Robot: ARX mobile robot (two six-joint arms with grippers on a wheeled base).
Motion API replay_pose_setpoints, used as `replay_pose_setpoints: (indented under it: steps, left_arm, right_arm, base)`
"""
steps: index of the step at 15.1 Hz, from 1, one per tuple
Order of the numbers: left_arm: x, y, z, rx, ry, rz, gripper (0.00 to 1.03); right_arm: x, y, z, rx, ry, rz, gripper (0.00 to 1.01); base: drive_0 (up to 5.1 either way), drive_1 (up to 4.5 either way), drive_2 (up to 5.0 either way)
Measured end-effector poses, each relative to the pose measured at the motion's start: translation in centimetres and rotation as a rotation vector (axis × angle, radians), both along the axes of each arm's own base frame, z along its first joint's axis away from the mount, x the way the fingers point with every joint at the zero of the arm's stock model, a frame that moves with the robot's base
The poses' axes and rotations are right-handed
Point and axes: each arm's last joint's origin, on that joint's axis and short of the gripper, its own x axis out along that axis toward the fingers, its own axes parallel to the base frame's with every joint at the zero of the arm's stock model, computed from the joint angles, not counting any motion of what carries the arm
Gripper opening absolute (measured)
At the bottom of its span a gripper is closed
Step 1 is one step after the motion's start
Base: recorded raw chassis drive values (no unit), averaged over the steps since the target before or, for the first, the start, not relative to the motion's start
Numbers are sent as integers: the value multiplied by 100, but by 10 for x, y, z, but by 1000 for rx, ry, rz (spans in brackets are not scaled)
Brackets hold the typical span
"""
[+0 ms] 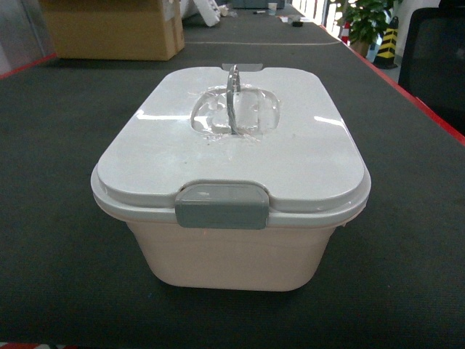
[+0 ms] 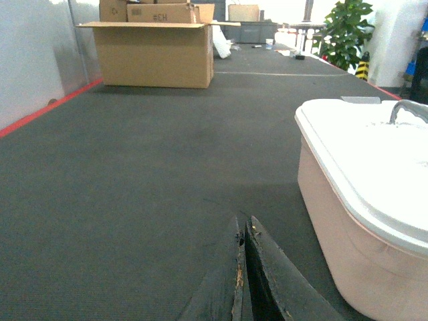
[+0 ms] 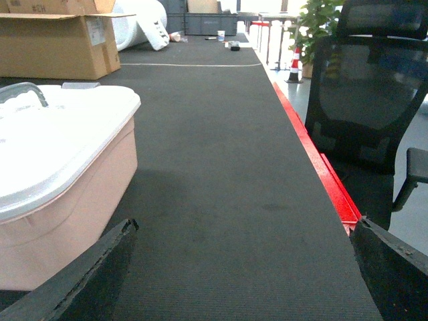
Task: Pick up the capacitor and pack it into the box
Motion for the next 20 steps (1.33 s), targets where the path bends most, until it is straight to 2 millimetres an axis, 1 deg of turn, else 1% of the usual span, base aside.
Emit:
replay_pose_setpoints:
  steps: [8, 10, 11, 12, 13, 14, 19, 20]
  left_arm:
    - [-11, 0, -1, 0, 3, 0, 2]
    - [-20, 0, -8, 0, 55, 0, 2]
    - [-22, 0, -1, 0, -4, 0, 2]
    - [-22, 0, -5, 0, 30, 2, 2]
    - [-22, 0, -5, -1, 24, 2, 7]
    - [-22, 0, -4, -1, 16, 2, 18]
    - [-22, 0, -5, -1, 20, 2, 81]
    - [-22, 0, -5, -1, 20, 2, 92]
  right_arm:
    - [0, 0, 0, 0, 0, 0, 98]
    - [0, 0, 0, 0, 0, 0, 98]
    - [0, 0, 0, 0, 0, 0, 98]
    - [0, 0, 0, 0, -2, 0, 98]
    - [0, 0, 0, 0, 0, 0, 98]
    - [0, 0, 0, 0, 0, 0, 98]
    - [0, 0, 0, 0, 0, 0, 98]
    - [0, 0, 0, 0, 0, 0, 98]
  base:
    - [0, 0, 0]
    - [0, 0, 0]
    - [0, 0, 0]
    - [0, 0, 0]
    - [0, 0, 0]
    - [0, 0, 0]
    - [0, 0, 0]
    - [0, 0, 0]
